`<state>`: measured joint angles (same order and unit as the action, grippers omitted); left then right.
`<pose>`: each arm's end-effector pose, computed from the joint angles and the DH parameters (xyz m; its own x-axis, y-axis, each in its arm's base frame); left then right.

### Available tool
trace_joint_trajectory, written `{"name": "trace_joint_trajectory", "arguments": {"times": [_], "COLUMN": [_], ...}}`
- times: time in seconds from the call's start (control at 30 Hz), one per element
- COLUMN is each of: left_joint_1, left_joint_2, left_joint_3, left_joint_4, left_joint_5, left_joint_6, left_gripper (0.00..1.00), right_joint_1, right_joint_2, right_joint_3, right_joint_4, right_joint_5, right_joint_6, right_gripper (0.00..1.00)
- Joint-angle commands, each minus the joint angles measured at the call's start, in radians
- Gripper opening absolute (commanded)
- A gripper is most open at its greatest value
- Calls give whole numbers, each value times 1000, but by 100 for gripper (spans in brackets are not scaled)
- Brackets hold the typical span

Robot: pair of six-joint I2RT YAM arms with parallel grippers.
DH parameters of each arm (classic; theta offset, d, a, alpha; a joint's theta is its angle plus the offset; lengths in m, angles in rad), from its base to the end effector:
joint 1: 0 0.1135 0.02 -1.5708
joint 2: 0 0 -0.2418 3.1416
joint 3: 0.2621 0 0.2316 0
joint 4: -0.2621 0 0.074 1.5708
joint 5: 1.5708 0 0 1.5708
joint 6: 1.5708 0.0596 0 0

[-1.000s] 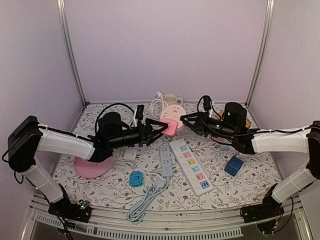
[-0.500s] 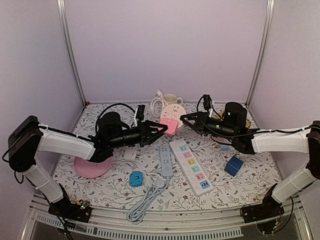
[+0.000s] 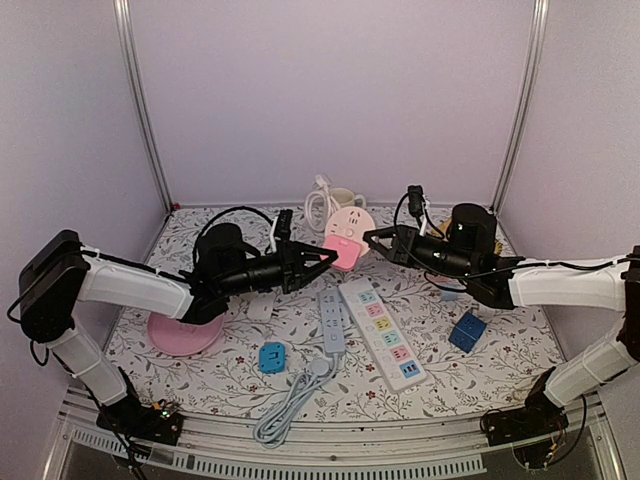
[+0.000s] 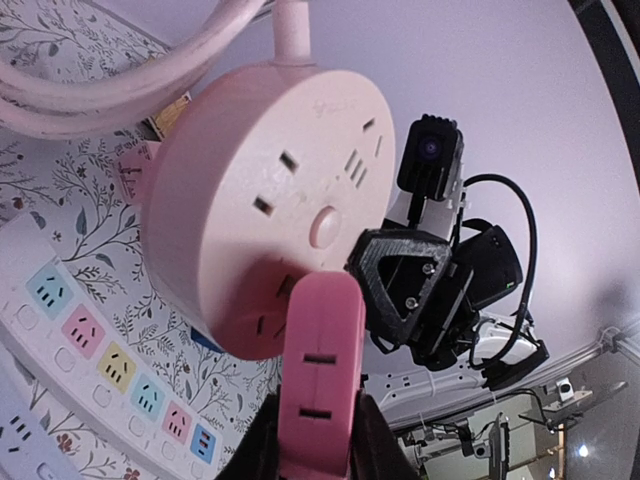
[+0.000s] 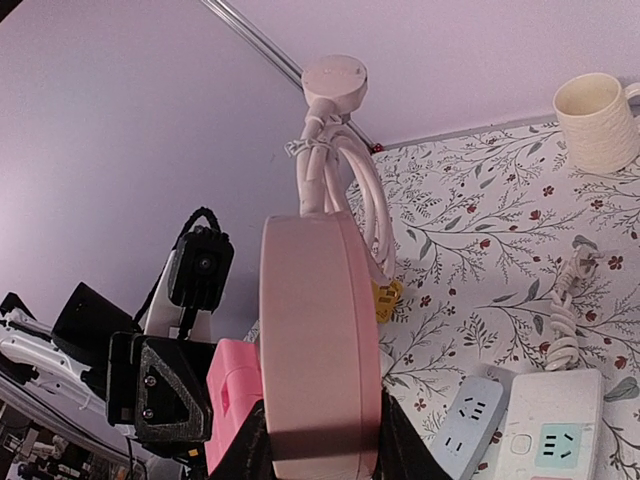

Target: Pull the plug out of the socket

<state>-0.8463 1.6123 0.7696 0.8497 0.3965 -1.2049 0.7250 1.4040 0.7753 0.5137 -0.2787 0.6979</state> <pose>0.2165 -0.2793 0.2290 -0.8824 -0.3027 -0.3603 0.3430 0.1104 -0.9328 0.2335 0.2288 0.2539 -0.6069 0.2877 -0.7408 -0.5900 0.4614 0.6626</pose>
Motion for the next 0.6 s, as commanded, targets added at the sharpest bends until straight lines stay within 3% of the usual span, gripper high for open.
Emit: {"name": "trace_joint_trajectory", "arguments": {"times": [0.0, 0.57], "left_joint_1": [-20, -39], "left_joint_2": [3, -47], "left_joint_3": [16, -8], "left_joint_4": [73, 322], "left_joint_5": [41, 173], "left_joint_6": [41, 91], "left_gripper": [1, 0], "right_joint_1": [12, -59], "right_joint_2": [-12, 217], "right_joint_3": [18, 107], "right_joint_4": [17, 125], "right_joint_5": [70, -58], "right_joint_6": [-51, 27], "right_gripper": [3, 3]}}
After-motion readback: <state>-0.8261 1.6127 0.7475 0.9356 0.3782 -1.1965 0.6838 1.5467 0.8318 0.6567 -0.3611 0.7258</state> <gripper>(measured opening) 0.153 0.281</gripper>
